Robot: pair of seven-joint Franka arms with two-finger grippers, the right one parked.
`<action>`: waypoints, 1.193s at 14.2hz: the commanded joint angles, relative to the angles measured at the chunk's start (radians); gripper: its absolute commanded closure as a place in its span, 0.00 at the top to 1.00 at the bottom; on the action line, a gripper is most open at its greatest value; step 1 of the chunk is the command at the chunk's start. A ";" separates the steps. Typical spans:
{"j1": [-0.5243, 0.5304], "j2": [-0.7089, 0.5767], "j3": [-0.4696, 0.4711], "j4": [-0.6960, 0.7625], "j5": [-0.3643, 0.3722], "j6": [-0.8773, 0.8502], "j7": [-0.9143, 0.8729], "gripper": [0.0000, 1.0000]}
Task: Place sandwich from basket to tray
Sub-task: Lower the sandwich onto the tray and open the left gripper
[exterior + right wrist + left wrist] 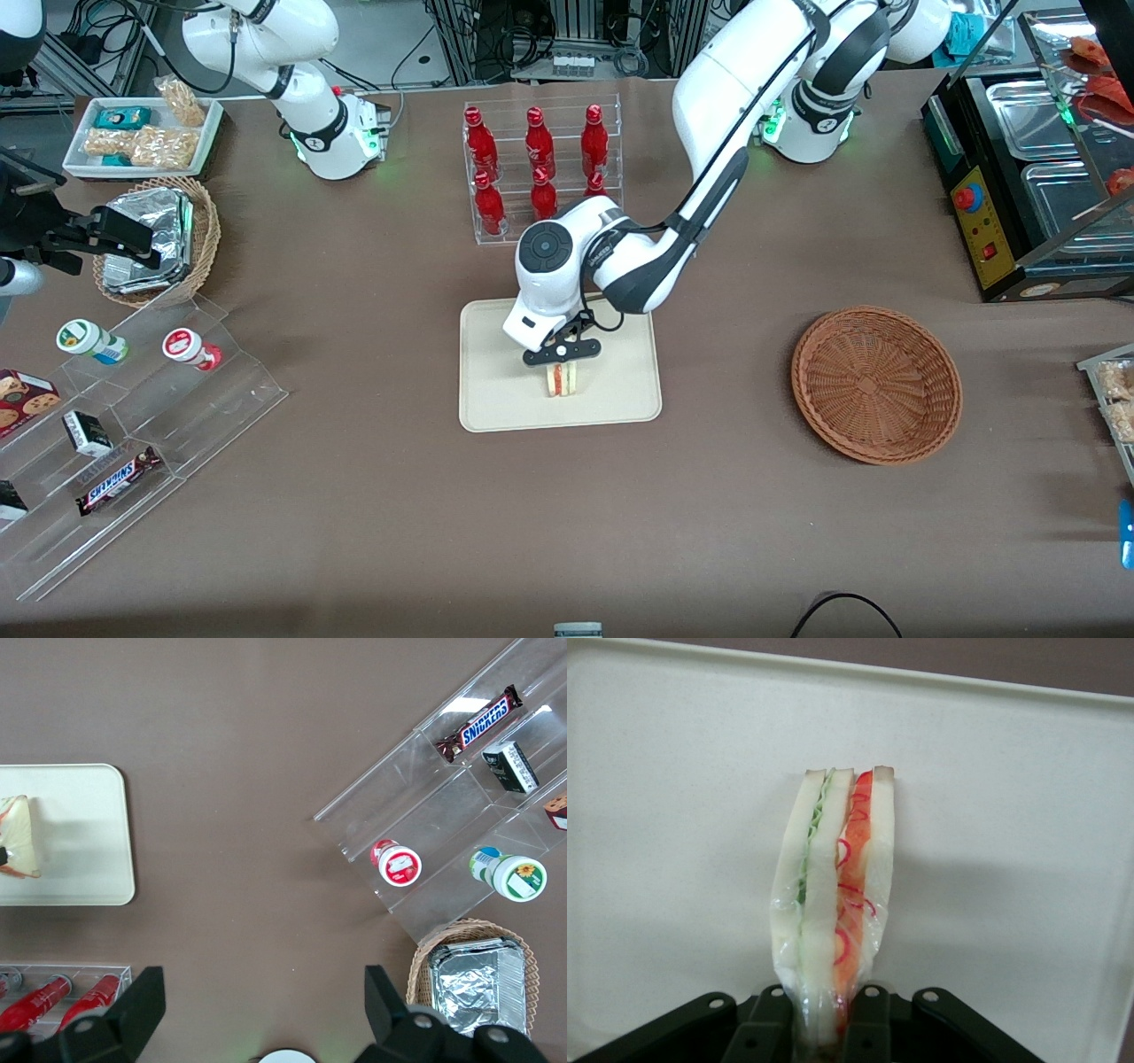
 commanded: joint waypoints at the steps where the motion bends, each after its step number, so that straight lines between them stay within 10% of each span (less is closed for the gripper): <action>1: -0.019 0.019 0.013 0.033 0.025 0.001 -0.048 0.89; 9: 0.001 -0.232 0.045 -0.011 0.035 -0.216 0.008 1.00; 17: 0.251 -0.428 0.047 -0.213 0.015 -0.368 0.246 1.00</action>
